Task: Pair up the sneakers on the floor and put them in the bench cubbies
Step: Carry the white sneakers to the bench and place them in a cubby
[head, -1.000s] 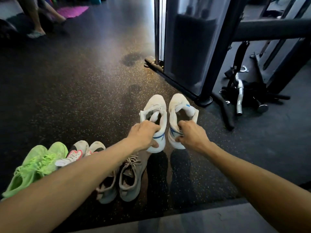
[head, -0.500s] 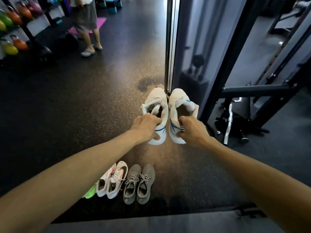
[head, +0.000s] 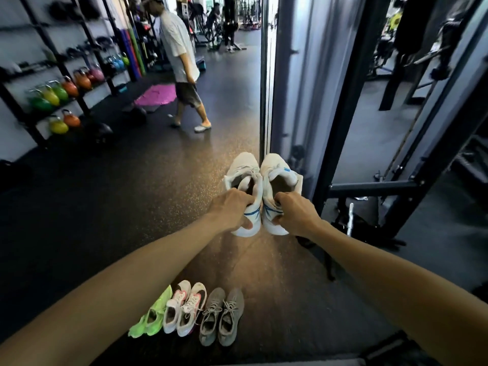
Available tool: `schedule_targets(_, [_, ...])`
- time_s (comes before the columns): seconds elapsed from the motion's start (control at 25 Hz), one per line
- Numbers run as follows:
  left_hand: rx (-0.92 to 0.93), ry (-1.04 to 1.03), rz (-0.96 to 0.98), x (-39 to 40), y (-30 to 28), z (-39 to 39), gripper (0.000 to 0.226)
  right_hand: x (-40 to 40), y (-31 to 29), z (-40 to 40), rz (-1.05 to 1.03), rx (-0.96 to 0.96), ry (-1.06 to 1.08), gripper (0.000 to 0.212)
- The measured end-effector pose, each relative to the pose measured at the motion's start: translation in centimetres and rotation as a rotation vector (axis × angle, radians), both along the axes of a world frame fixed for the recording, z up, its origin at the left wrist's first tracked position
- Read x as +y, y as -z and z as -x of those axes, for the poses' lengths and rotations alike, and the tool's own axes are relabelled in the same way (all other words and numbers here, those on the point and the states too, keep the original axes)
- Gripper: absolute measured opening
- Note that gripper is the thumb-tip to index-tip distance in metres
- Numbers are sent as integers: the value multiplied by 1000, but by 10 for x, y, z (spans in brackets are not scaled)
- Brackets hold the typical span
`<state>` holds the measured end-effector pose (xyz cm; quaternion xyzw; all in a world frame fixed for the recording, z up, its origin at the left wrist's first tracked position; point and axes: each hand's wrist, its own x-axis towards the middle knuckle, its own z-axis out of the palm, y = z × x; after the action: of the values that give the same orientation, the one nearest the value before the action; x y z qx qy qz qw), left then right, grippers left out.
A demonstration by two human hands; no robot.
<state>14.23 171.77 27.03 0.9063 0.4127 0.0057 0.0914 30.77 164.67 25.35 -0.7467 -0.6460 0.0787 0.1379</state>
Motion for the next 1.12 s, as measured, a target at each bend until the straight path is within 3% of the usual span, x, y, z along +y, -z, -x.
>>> schedule_targets(0.32, [-44,304,-89,-105,-42,20,41,-148,-35,42,-86,-59,275,23])
schedule_targets(0.64, [-13,676,-149,-292,-84,-22,43,-371,-64,51,-54,-74,698,25])
schedule_targets(0.84, [-49,962,-188,-462,-98,-64,39,-562,-82,55,-69,-80,973,24])
schedule_targets(1.12, [-103,1286,-129,-761,-96,-94,39,-867,-85,87,-54,-104,1305,26])
